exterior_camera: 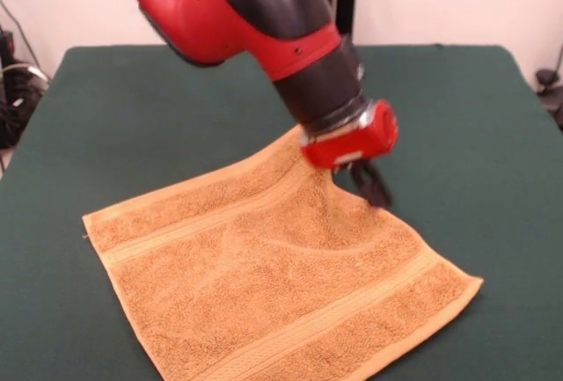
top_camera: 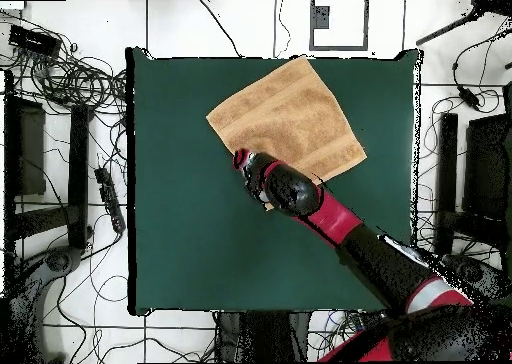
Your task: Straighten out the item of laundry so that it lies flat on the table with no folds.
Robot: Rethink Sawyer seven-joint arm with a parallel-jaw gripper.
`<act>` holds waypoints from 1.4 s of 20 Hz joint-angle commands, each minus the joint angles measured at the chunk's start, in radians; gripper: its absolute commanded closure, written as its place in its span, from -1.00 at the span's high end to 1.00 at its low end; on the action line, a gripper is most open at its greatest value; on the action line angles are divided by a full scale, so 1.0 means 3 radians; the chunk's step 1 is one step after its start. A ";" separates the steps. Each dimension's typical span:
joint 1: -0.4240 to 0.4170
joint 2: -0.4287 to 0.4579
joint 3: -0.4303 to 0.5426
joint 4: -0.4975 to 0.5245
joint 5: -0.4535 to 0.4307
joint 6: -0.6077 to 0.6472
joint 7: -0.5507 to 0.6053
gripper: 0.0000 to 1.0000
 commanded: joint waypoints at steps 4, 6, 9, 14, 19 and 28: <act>-0.0040 -0.0928 0.0446 0.0991 0.0781 0.1192 0.1229 -1.00; -0.0061 -0.1159 0.0476 0.1084 0.0920 0.1391 0.1258 -1.00; 0.0111 -0.1501 0.0116 0.0999 0.0891 0.1669 0.1114 -1.00; 0.0314 -0.1519 -0.0606 0.0545 0.0384 0.1843 0.0772 -1.00; 0.0410 -0.1470 -0.0899 0.0205 0.0062 0.1868 0.0592 -1.00; 0.0968 -0.1270 -0.1709 -0.0776 -0.0849 0.1707 0.0673 -1.00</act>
